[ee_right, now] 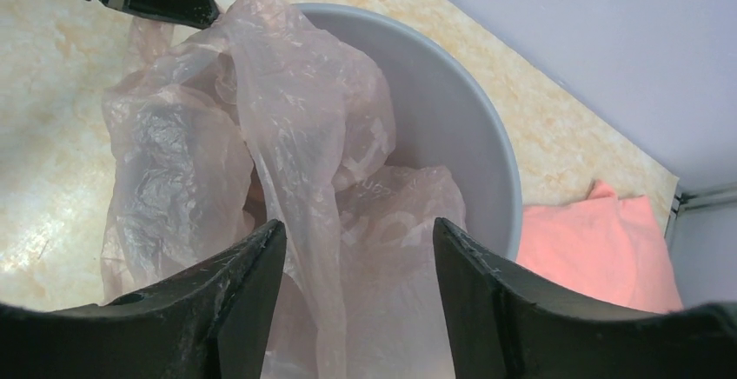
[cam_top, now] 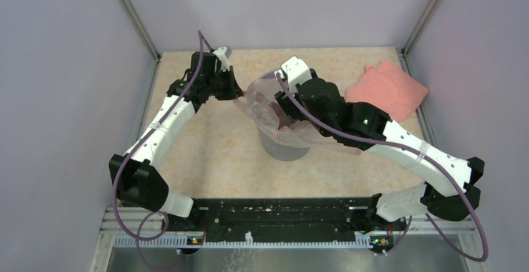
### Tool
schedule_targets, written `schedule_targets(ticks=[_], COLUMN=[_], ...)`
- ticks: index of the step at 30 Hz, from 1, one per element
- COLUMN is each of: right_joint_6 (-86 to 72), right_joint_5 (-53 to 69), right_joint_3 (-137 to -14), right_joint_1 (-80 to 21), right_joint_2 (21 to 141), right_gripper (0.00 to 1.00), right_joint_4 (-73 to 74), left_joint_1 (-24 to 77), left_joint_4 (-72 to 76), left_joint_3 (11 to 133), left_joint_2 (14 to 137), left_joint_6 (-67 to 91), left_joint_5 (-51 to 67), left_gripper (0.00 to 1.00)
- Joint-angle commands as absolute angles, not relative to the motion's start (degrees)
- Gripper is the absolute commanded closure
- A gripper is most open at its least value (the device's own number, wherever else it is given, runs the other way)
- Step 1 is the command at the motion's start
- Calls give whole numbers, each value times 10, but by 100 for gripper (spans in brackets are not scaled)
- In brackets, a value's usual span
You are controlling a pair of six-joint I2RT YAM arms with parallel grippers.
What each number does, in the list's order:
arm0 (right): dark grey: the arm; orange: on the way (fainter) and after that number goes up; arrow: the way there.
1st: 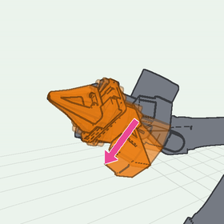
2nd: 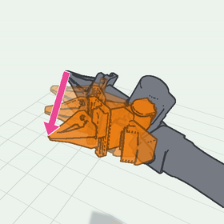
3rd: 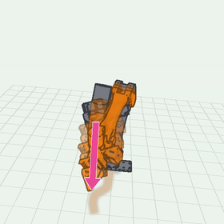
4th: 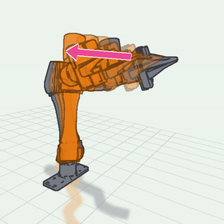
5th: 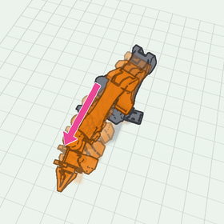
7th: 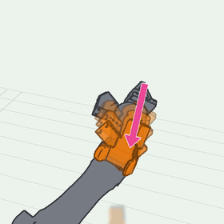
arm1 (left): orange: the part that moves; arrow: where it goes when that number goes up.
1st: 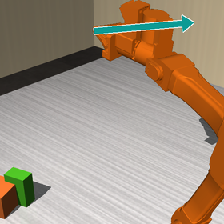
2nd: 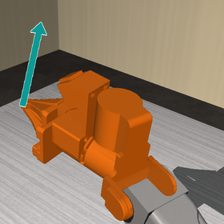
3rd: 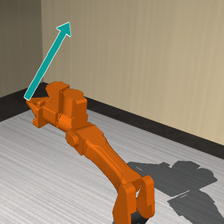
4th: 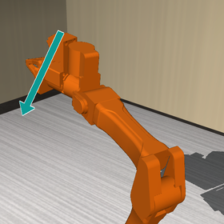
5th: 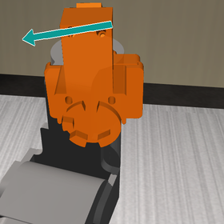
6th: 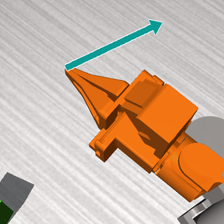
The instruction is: Put the trash bags into the trash bin
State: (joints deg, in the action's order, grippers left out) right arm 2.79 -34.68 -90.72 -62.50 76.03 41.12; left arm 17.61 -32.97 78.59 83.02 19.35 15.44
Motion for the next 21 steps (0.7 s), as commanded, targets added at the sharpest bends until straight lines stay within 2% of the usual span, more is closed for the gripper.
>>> schedule_targets(ticks=[1, 4, 8, 13, 17, 18, 21], right_joint_6=[29, 27, 21, 20, 19, 22, 25], right_joint_5=[-336, -299, -288, -284, -264, -267, -273], right_joint_3=[-900, -899, -898, -895, -911, -916, -936], right_joint_1=[-623, -622, -611, -573, -529, -520, -499], right_joint_2=[751, 763, 780, 785, 790, 795, 816], right_gripper=[34, 33, 42, 67, 96, 100, 100], right_joint_4=[414, 425, 428, 414, 390, 382, 361], left_joint_1=[174, 174, 174, 174, 174, 174, 175], left_joint_4=[-307, -308, -308, -299, -273, -267, -248], left_joint_3=[788, 789, 789, 773, 743, 736, 715], left_joint_2=[829, 828, 827, 820, 807, 803, 792], left_joint_6=[186, 186, 188, 201, 215, 218, 233], left_joint_5=[163, 163, 163, 162, 163, 164, 174], left_gripper=[100, 100, 100, 100, 100, 100, 100])
